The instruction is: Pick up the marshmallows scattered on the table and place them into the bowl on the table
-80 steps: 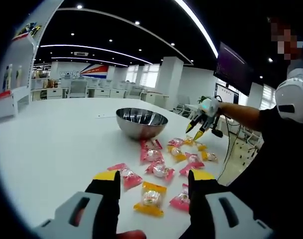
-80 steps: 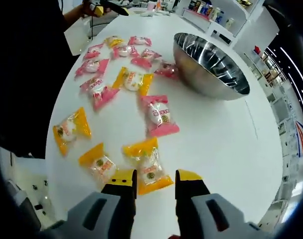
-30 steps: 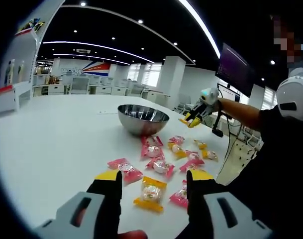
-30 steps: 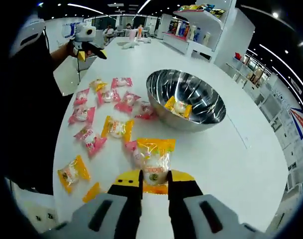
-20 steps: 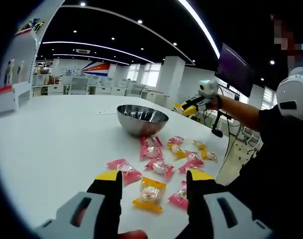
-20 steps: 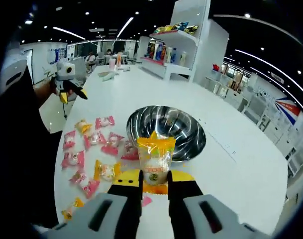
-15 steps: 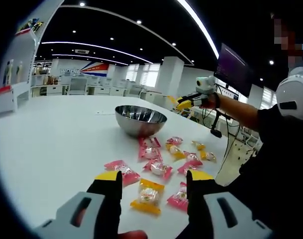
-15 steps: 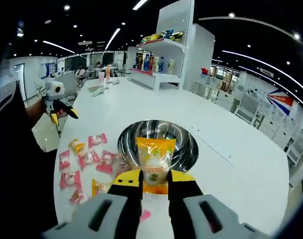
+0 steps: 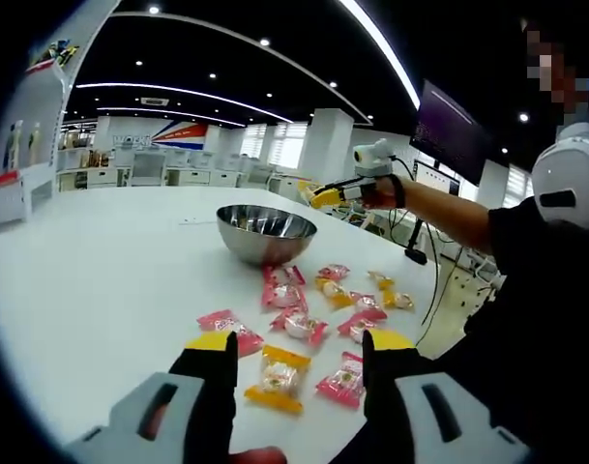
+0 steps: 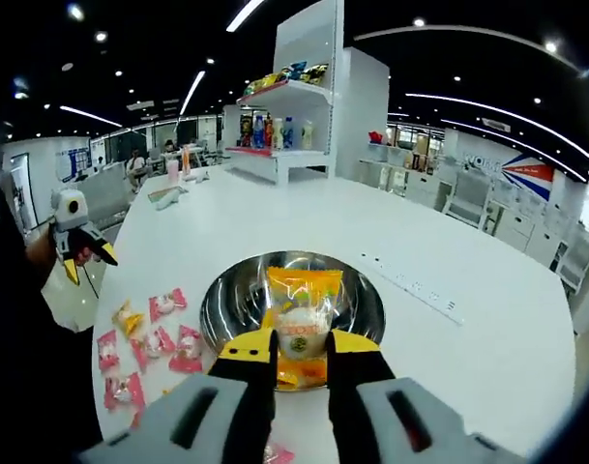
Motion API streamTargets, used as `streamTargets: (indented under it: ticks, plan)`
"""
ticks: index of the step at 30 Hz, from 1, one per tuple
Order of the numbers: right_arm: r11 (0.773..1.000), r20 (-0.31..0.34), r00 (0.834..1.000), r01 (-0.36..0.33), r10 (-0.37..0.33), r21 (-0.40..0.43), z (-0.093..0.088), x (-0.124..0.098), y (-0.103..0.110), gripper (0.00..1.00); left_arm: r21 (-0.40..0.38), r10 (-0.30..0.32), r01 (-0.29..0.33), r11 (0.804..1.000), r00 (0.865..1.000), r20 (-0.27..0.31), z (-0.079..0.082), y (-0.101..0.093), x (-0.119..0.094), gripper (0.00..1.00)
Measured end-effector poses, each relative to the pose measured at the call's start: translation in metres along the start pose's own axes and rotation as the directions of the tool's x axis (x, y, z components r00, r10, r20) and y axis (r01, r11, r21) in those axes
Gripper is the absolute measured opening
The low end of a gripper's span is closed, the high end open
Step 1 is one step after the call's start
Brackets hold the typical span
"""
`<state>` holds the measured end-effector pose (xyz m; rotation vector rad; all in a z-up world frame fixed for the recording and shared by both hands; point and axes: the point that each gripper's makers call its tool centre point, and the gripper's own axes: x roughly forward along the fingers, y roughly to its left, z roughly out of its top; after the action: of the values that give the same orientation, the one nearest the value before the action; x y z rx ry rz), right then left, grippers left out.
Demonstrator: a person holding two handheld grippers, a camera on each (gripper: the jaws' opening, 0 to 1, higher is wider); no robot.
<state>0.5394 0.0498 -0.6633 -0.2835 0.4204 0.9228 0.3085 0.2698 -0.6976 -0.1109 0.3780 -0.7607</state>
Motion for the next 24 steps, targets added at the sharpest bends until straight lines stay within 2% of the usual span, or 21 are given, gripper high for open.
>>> streamTargets:
  ticks: [8, 18, 24]
  plan:
    - [0.999, -0.015, 0.999, 0.034, -0.034, 0.010, 0.002, 0.020, -0.009, 0.21, 0.003, 0.007, -0.007, 1.000, 1.000, -0.008, 0.000, -0.003, -0.003, 0.52]
    - [0.997, -0.082, 0.994, 0.068, -0.071, -0.033, -0.010, 0.048, -0.014, 0.21, -0.001, 0.015, -0.015, 1.000, 1.000, -0.011, -0.001, -0.006, -0.003, 0.51]
    - [0.995, -0.095, 0.992, 0.074, -0.080, -0.066, -0.011, 0.055, -0.012, 0.21, -0.005, 0.019, -0.019, 1.000, 1.000, -0.009, -0.001, -0.005, -0.004, 0.51]
